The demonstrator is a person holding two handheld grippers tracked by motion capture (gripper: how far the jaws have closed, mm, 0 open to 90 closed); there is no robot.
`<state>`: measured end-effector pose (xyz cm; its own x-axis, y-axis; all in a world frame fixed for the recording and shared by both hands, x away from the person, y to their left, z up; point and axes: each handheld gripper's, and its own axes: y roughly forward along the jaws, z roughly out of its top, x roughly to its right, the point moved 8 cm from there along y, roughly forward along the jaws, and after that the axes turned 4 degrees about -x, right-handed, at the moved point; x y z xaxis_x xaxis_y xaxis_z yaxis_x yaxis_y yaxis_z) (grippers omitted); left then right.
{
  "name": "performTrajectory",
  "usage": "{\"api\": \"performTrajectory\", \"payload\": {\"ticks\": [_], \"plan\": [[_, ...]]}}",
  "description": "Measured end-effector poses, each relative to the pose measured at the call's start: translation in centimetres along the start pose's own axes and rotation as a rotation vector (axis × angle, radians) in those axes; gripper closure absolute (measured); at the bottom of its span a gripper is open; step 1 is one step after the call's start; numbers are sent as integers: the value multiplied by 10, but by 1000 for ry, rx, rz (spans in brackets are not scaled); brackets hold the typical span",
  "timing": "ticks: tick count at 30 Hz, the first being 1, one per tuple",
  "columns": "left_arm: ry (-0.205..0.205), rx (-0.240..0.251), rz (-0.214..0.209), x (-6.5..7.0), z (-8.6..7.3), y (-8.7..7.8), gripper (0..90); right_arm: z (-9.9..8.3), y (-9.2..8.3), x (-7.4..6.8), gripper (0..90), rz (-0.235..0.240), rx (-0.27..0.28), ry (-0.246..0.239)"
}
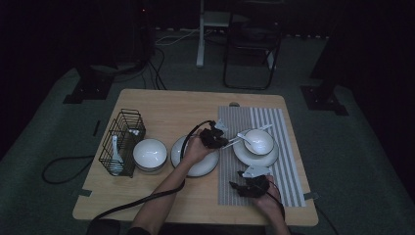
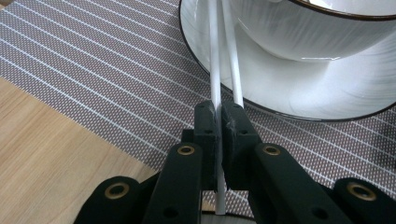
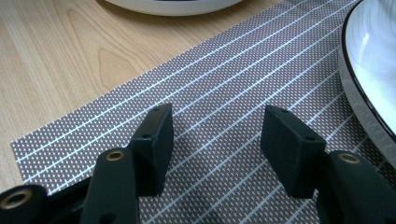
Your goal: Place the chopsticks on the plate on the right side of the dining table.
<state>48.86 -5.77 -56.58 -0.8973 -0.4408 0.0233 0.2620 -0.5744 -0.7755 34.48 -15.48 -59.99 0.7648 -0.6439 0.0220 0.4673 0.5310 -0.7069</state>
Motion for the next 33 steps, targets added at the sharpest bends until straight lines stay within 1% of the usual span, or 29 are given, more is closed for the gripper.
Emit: {"api": "performTrajectory", "payload": {"ticks": [5, 10, 16, 20, 21, 23, 24, 27, 29, 33], "plan": [[-6, -11, -9, 0, -3, 5, 859, 0, 0, 0, 440, 0, 0, 0], [-7, -8, -16, 1, -2, 5, 844, 0, 0, 0, 440, 0, 0, 0], [-19, 13, -15, 0, 0, -2, 789, 0, 0, 0, 440, 0, 0, 0], [-39, 43, -23, -1, 2, -9, 761, 0, 0, 0, 440, 0, 0, 0], [-38, 46, -24, -1, 3, -11, 748, 0, 0, 0, 440, 0, 0, 0], [-36, 46, -21, -1, 3, -13, 744, 0, 0, 0, 440, 0, 0, 0], [-24, 45, -17, 1, 2, -14, 744, 0, 0, 0, 440, 0, 0, 0], [-16, 28, -13, 1, -1, -15, 754, 0, 0, 0, 440, 0, 0, 0], [-18, 24, -30, 1, -3, -15, 765, 0, 0, 0, 440, 1, 0, 0], [-21, 13, -32, 0, -7, -13, 784, 0, 0, 0, 440, 1, 0, 0]]}}
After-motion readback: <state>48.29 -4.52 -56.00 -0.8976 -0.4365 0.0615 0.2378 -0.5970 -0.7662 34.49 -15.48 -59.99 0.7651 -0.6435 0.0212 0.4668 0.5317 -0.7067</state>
